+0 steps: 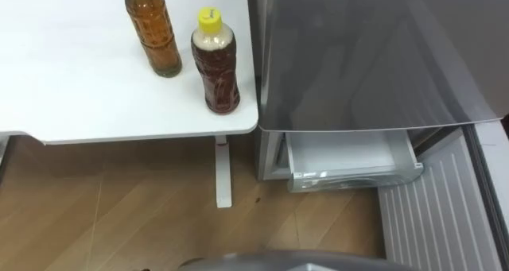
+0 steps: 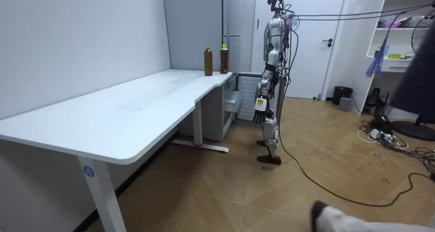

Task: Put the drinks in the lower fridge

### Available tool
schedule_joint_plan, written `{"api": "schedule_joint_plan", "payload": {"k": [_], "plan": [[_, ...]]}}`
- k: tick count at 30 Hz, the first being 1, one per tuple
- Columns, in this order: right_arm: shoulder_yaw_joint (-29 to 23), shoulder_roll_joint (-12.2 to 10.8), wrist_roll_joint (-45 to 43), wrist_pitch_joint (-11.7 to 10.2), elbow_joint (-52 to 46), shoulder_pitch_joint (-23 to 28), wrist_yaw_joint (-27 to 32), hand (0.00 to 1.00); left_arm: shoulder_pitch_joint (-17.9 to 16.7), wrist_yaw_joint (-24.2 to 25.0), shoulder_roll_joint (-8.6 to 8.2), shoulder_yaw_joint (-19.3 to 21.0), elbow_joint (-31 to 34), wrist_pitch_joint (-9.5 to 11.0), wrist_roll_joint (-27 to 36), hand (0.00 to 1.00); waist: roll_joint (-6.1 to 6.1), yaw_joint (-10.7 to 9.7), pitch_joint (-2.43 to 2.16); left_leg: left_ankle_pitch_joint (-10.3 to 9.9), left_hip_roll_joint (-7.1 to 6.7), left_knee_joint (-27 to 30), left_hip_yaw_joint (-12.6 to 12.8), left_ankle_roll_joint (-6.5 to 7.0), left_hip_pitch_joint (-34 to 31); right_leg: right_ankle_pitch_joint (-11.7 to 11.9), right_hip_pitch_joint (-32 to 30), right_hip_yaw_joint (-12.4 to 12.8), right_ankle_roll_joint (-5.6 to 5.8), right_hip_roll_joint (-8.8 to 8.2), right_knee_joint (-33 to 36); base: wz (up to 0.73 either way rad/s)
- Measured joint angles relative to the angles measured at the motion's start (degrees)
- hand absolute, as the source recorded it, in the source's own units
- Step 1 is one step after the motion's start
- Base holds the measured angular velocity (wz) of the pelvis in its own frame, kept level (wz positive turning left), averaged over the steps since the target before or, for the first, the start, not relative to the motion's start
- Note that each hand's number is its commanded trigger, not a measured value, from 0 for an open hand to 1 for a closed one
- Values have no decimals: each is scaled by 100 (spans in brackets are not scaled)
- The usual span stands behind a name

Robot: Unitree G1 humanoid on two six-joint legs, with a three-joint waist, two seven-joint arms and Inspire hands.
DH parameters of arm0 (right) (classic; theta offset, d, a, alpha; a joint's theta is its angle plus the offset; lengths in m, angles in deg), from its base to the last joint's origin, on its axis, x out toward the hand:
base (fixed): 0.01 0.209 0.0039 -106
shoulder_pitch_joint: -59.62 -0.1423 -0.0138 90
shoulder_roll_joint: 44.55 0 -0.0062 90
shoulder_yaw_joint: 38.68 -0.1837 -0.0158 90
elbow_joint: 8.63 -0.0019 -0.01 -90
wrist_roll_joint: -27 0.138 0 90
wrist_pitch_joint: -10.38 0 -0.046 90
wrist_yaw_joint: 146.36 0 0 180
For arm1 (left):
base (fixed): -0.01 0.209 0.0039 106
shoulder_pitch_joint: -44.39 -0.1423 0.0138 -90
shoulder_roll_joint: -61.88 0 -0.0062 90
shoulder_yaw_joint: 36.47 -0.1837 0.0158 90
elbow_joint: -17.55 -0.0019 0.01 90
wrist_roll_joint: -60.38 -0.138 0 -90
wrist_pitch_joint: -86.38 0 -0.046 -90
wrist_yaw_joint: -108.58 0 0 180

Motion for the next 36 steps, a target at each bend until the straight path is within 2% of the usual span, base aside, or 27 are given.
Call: {"api": "schedule_joint_plan", "payload": {"k": [13, 16, 19, 22, 24, 27, 32, 35, 36], "plan": [[-24, 0, -109, -11, 61, -9, 1, 0, -10, -46, 0, 24, -13, 0, 153, 0, 5, -21, -6, 0, 0, 0, 9, 0, 3, 0, 18, -9, 0, -1, -1, 0], [-27, -5, -94, -5, 48, 10, 22, 0, -61, -202, -39, 218, -9, -5, 410, 0, -1, -7, -4, 0, 1, 2, 8, 0, 10, 0, 21, -9, 0, -1, 8, 0], [-56, -14, -50, 8, 29, 7, 54, 0, -68, -498, -46, 362, -8, -13, 940, 0, -2, -15, -12, 0, 2, 4, -5, 0, 12, 0, 31, 5, 0, -3, 8, 1], [-75, -18, 20, -6, 65, 6, 111, 0, -59, -931, -45, 843, 86, 37, 1692, 0, 4, 8, -17, 0, 5, 7, -9, 0, 8, 1, 21, -16, -2, -3, 8, 3], [-96, -17, 33, -19, 69, 5, 148, 0, -63, -1337, -32, 1265, 275, 230, 2305, 0, -8, 15, -13, 0, 6, 7, -12, 0, 9, 1, 20, -24, -2, -6, 3, 2], [-145, -21, 37, -38, 75, 18, 196, 0, -68, -1849, 36, 1492, 606, 444, 3079, 0, 6, 14, -21, 0, 4, 7, -17, 0, 22, 2, 27, -29, -2, -9, 8, 0], [-250, -12, 28, -168, 55, 75, 247, 0, -4, -2644, 95, 1661, 964, 879, 3619, 0, 37, 34, -30, 0, 6, -3, 16, 0, 43, 3, 17, -9, -4, -2, 25, -3], [-254, -9, 18, -254, -48, 134, 248, 0, -47, -3105, 82, 1707, 1574, 991, 3806, 0, 43, 31, -27, 0, 10, -14, 10, 0, 51, 4, 18, -7, -6, 0, 99, -1], [-255, -2, -9, -258, -69, 130, 253, 0, -43, -3293, 86, 1709, 1862, 1114, 3800, 0, 46, 41, -27, 0, 10, -15, 7, 0, 47, 3, 25, -12, -7, -2, 117, 0]]}}
